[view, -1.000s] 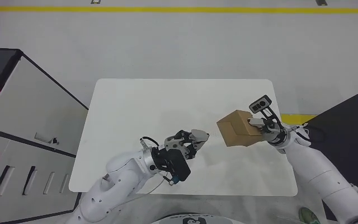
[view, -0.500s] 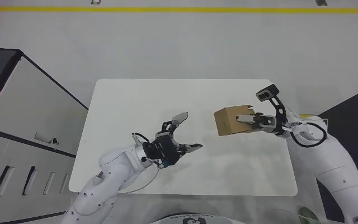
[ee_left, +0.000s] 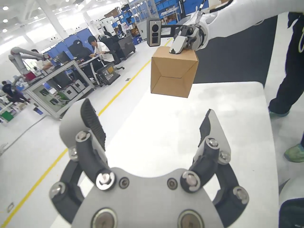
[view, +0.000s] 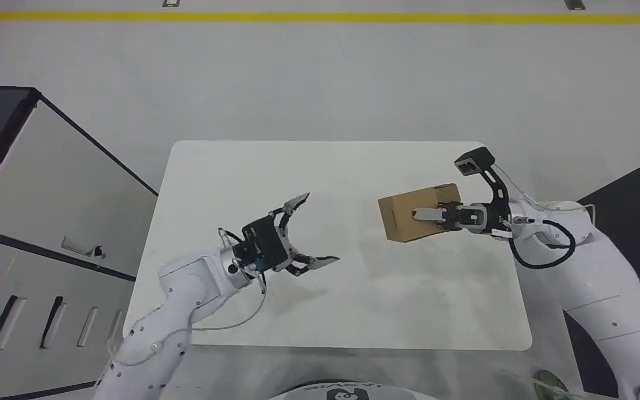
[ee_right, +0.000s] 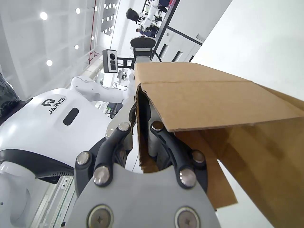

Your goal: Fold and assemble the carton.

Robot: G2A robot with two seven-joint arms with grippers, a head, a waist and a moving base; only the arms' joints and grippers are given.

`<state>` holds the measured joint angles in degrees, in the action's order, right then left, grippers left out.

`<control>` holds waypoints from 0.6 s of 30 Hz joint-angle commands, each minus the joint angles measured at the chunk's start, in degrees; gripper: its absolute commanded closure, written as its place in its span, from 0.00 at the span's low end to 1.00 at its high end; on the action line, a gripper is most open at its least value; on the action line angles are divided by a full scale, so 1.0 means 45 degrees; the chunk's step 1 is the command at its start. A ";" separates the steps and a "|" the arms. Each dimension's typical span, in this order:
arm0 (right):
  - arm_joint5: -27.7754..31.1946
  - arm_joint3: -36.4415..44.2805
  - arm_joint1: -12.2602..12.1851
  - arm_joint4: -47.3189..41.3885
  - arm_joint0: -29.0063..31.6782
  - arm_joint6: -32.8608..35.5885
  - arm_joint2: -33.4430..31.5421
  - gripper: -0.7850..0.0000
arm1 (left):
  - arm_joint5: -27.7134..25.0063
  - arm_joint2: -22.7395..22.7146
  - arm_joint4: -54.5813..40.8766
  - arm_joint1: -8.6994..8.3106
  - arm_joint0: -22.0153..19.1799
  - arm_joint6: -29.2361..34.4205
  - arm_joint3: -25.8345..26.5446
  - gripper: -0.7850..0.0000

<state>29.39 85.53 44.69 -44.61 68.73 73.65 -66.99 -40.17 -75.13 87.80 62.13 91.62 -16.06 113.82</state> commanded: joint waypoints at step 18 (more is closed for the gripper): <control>0.0000 0.0000 0.0000 0.0000 0.0000 0.0000 0.0000 1.00 | -0.3962 -0.0944 -0.1693 -0.1714 -0.1987 -0.2665 -0.2966 0.00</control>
<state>29.40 85.53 44.69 -44.61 68.73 73.65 -66.99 -58.00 -79.42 79.84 55.22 82.98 -26.95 100.99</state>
